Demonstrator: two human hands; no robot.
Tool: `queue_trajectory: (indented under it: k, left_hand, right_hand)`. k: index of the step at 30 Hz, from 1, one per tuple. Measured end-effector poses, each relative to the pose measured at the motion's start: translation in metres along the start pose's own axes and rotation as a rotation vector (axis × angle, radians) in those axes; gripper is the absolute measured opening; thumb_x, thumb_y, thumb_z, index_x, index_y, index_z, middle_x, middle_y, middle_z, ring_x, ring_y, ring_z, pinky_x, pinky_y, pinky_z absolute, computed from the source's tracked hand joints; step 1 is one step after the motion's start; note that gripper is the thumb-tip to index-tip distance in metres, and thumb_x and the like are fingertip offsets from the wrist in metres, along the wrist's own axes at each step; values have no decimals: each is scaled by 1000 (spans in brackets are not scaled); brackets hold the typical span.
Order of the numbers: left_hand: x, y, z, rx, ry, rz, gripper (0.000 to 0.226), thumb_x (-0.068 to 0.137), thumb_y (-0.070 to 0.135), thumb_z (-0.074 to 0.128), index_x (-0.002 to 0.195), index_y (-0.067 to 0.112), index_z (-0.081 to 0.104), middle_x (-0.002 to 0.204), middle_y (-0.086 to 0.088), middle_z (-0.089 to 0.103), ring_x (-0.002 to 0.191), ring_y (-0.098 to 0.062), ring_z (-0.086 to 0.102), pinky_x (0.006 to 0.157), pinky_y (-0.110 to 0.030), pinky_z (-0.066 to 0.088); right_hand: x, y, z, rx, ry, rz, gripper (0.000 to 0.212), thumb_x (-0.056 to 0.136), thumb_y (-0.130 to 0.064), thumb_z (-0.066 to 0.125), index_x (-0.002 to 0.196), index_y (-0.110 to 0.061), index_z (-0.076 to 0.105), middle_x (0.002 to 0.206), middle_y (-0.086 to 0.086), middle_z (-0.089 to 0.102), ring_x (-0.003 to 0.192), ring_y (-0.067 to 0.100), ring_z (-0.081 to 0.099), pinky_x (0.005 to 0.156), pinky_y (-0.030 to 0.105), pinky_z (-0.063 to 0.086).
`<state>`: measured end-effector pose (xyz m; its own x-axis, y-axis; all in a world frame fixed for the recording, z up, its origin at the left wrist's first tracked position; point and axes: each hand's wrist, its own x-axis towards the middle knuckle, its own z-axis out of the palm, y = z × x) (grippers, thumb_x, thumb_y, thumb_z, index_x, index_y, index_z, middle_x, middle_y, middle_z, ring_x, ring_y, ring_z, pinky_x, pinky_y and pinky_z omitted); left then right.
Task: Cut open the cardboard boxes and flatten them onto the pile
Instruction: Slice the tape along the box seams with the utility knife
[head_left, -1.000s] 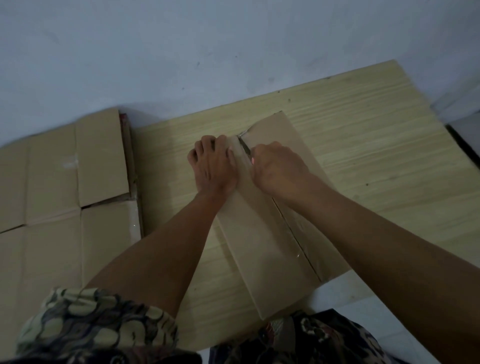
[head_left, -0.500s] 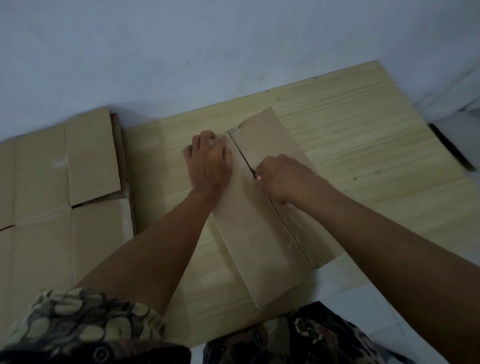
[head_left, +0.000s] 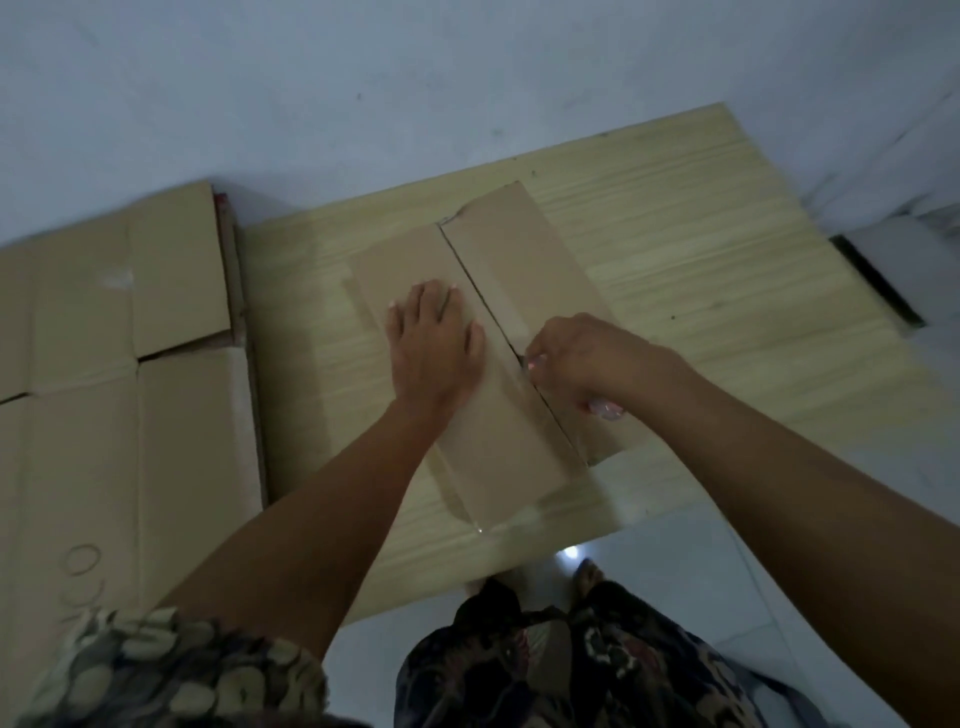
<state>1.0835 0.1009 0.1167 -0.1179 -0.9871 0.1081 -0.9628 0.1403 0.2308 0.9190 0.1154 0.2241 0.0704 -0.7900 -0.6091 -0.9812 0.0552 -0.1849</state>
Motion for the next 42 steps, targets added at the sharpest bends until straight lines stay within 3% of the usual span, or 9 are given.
queue_trajectory:
  k: [4, 9, 13, 17, 21, 27, 33, 38, 42]
  left_hand:
    - [-39, 17, -14, -155, -42, 189, 84, 85, 68, 41, 138, 5, 55, 152, -19, 45, 144, -37, 37, 118, -62, 23]
    - [-98, 35, -19, 69, -422, 296, 151, 52, 106, 38, 161, 8, 1, 169, -10, -11, 156, -24, -14, 122, -61, -9]
    - [-101, 37, -11, 80, -354, 284, 146, 56, 84, 71, 162, 7, 5, 170, -9, -6, 156, -21, -11, 124, -58, -2]
    - [-102, 50, -14, 96, -419, 299, 148, 56, 80, 76, 162, 12, -3, 169, -5, -14, 155, -20, -16, 125, -47, -10]
    - [-103, 57, -18, 88, -425, 252, 146, 58, 77, 77, 162, 15, -5, 169, -3, -15, 155, -18, -17, 125, -44, -12]
    - [-102, 60, -21, 72, -411, 182, 144, 58, 70, 81, 163, 15, -2, 170, -2, -12, 156, -18, -15, 125, -47, -9]
    - [-93, 60, -20, 81, -411, 166, 145, 59, 66, 85, 163, 14, -2, 170, -2, -12, 155, -19, -16, 124, -46, -13]
    - [-95, 60, -16, 65, -376, 140, 143, 59, 63, 86, 163, 14, 1, 170, -2, -8, 156, -22, -13, 125, -47, -10]
    - [-95, 58, -13, 45, -355, 141, 142, 59, 62, 87, 163, 14, 3, 171, -1, -7, 156, -21, -11, 124, -47, -10]
  right_hand:
    - [3, 6, 5, 28, 99, -41, 20, 83, -12, 68, 103, -17, 70, 90, 12, 68, 67, 27, 68, 74, 37, 61]
    - [-7, 25, 6, 73, 91, -139, 29, 96, -24, 55, 120, -13, 65, 93, 15, 64, 63, 28, 62, 61, 31, 52]
    - [-22, 37, 12, 32, 81, -139, 21, 93, -22, 52, 96, -8, 67, 65, 8, 60, 54, 23, 60, 62, 28, 51]
    - [-33, 49, 20, 48, 82, -125, 23, 94, -14, 53, 81, 4, 57, 56, 7, 59, 49, 18, 57, 58, 29, 54]
    - [-46, 49, 32, 50, 122, -90, 24, 92, -12, 58, 70, -11, 46, 70, 13, 54, 53, 25, 52, 65, 31, 49]
    - [-67, 70, 39, 79, -45, -81, 18, 90, -7, 52, 86, -5, 70, 61, 15, 69, 43, 25, 66, 46, 28, 52]
    - [-80, 85, 45, 97, -38, -66, 19, 94, -18, 56, 103, -9, 70, 70, 17, 69, 57, 29, 72, 56, 39, 62]
    - [-84, 85, 54, 112, 51, -129, 26, 96, -18, 52, 118, -12, 64, 79, 7, 49, 71, 28, 64, 48, 26, 38]
    - [-95, 96, 51, 118, 28, -86, 23, 99, -16, 53, 118, -13, 65, 83, 8, 60, 55, 25, 71, 42, 27, 49]
